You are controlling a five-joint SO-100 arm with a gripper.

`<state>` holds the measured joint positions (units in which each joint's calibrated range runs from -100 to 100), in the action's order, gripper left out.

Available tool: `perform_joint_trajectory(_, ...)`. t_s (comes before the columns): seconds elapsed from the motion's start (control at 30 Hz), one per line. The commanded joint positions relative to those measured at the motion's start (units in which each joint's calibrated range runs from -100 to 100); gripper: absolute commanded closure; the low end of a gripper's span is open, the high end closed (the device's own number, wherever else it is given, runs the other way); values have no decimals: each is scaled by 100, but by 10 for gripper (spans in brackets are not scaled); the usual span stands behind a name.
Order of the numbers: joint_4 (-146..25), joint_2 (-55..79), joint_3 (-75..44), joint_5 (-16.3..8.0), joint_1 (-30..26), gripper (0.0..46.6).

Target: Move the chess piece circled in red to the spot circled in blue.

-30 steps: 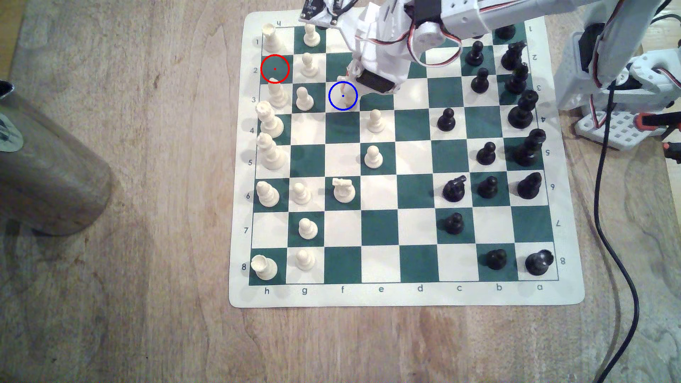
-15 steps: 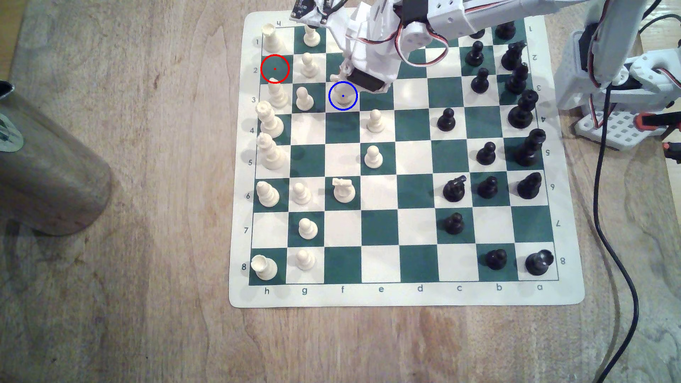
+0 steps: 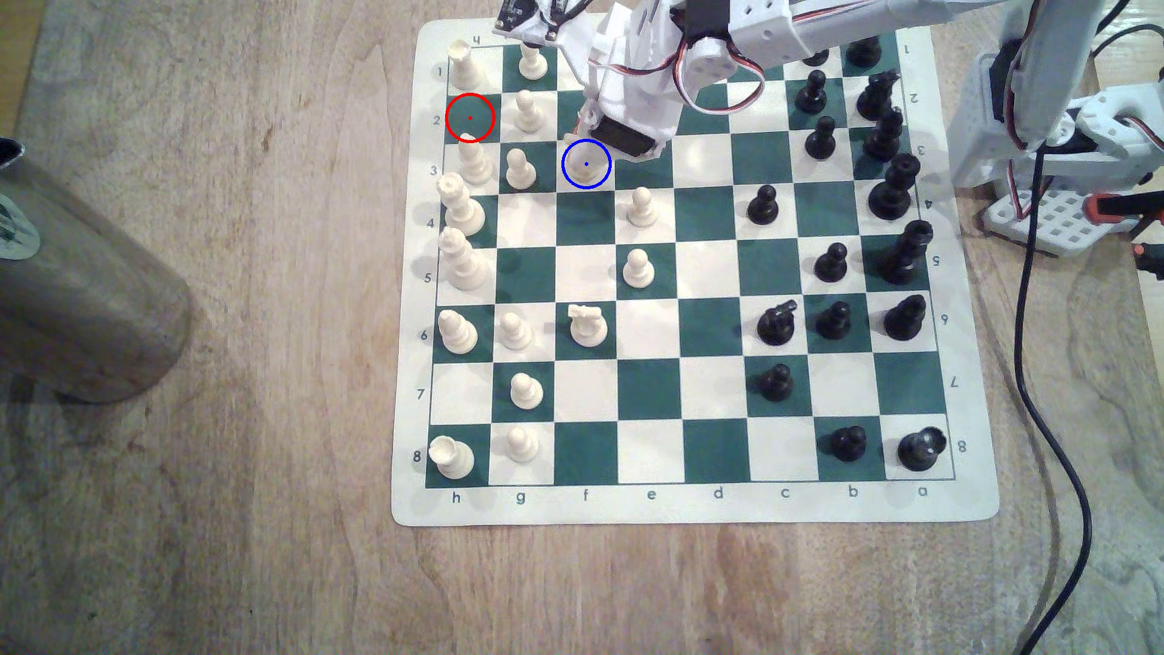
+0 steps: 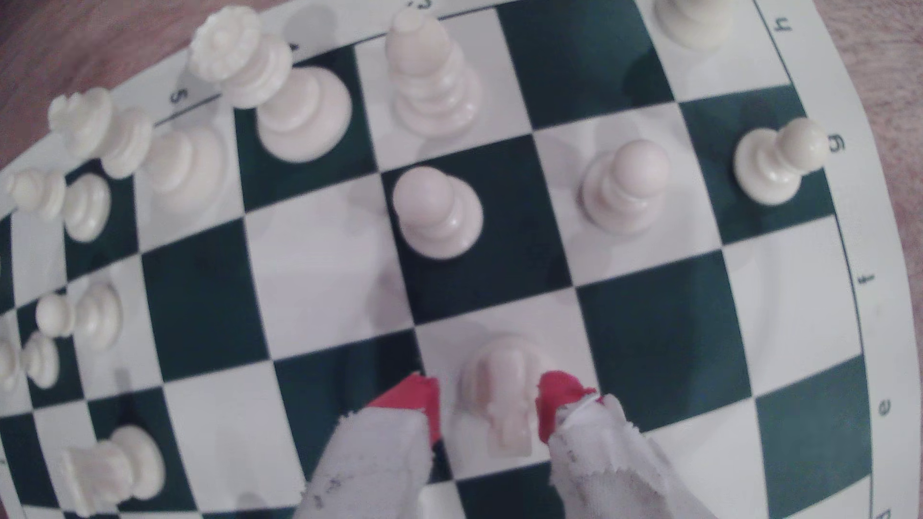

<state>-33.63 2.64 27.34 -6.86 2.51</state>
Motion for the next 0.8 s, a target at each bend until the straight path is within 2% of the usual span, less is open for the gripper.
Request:
perform_joint_trajectory(0.0, -85, -145, -494, 24, -4, 325)
perform_joint_trajectory(0.13, -266, -238, -494, 34, -4, 306)
perform_joint_trajectory(0.2, -618, -553, -513, -44, -4, 263)
perform_joint_trajectory(0.23, -790, -756, -513, -44, -12, 260)
perform_joint_trajectory(0.47, -1429, -1580, -440, -44, 11, 260)
perform_joint_trajectory(0.63, -1682, -2811, 276, -39, 11, 256)
perform_joint_trajectory(0.77, -2010, -3693, 729, -49, -223, 271)
